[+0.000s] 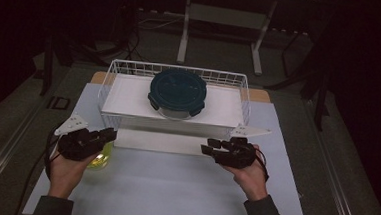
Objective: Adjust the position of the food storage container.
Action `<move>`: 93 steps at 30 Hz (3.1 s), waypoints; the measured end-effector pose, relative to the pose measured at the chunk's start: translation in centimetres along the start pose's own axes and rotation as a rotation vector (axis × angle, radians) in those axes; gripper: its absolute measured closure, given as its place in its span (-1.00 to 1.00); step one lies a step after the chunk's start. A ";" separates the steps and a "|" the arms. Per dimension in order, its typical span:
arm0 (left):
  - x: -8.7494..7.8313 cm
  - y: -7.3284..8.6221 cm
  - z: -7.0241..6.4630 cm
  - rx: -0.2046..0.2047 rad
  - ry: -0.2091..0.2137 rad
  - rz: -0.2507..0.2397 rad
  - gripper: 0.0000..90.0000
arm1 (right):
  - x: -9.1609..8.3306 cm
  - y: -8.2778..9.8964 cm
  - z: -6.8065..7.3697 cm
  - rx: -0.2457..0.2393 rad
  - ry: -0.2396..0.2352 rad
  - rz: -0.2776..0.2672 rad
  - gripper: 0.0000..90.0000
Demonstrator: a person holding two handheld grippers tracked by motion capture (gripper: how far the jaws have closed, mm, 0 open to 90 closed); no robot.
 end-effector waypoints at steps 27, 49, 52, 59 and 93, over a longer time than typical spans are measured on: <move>-1.0 4.7 8.1 -0.123 -0.277 0.155 1.00 | 0.7 1.8 0.1 0.021 -0.021 0.012 0.32; 0.3 5.9 8.9 -0.117 -0.314 0.223 0.99 | 1.0 2.2 0.0 0.032 -0.025 0.020 0.31; 0.4 6.1 8.8 -0.126 -0.306 0.223 0.99 | 1.1 2.3 0.0 0.033 -0.027 0.021 0.32; 0.4 6.5 8.3 -0.130 -0.287 0.217 0.99 | 1.0 2.3 -0.1 0.037 -0.027 0.020 0.32; 2.4 7.3 1.4 -0.147 -0.145 0.163 0.97 | 1.2 2.6 0.1 0.038 -0.035 0.026 0.32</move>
Point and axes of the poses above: each handheld gripper's, and its own axes: x roughly forward along the jaws, y roughly out of its underside, z roughly to its left, the point moved 2 cm from there along x, roughly forward along the jaws, and after that the axes turned 2 degrees about -z, right-handed, at the moved point
